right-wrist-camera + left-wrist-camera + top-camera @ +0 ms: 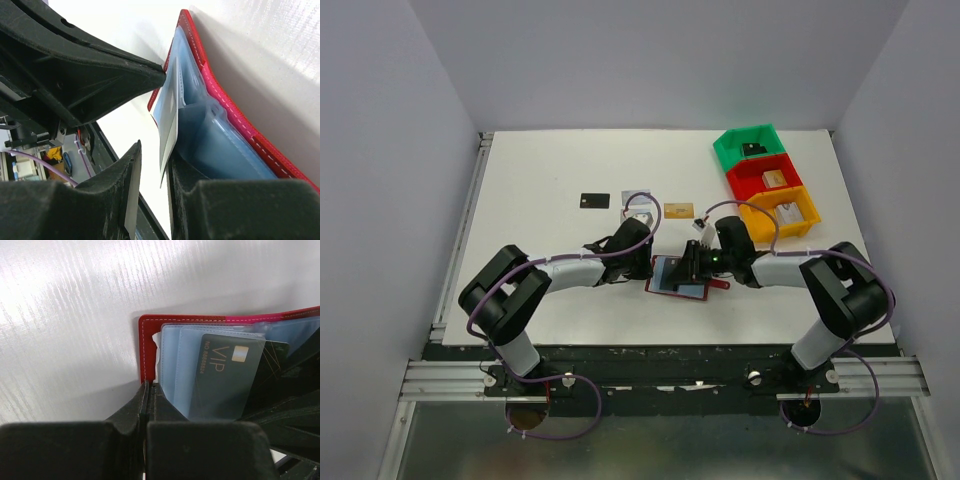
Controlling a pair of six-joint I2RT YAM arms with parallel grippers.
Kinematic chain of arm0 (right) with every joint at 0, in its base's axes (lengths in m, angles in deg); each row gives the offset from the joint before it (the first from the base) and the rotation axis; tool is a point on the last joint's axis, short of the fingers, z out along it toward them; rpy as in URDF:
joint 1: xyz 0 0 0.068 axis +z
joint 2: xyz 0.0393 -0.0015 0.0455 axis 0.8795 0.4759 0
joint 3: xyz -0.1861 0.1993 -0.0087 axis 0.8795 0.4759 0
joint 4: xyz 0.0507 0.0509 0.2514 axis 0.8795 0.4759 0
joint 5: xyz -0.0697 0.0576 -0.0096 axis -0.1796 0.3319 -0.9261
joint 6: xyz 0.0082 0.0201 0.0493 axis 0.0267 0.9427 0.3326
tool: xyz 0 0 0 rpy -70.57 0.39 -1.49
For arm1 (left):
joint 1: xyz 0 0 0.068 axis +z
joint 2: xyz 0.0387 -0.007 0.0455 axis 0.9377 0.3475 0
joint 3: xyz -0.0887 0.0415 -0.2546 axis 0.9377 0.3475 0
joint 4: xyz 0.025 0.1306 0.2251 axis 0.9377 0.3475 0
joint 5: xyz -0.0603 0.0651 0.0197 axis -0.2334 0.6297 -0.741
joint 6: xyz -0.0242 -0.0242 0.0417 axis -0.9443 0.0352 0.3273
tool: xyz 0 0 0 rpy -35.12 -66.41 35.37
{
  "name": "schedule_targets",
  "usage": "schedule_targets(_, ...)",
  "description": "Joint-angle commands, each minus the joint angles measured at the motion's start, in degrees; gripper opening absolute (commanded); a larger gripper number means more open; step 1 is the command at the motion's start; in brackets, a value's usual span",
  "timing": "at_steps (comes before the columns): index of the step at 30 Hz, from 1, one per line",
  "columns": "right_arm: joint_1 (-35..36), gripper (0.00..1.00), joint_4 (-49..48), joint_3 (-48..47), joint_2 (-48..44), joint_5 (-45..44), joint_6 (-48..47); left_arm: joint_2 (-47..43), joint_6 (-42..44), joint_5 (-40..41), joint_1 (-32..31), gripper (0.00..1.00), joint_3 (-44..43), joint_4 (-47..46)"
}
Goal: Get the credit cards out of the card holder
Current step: Remove the credit card from the card holder.
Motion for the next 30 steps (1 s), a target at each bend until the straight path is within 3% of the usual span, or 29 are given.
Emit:
schedule_targets(1, -0.4, 0.33, 1.4, 0.9, -1.9, -1.2, -1.4, 4.1, 0.1, 1.1, 0.4, 0.00, 2.2, 6.1)
schedule_targets(30, -2.1, 0.23, 4.9, 3.4, -4.5, -5.5, -2.1, 4.0, -0.7, 1.1, 0.5, 0.00, 3.5, 5.3)
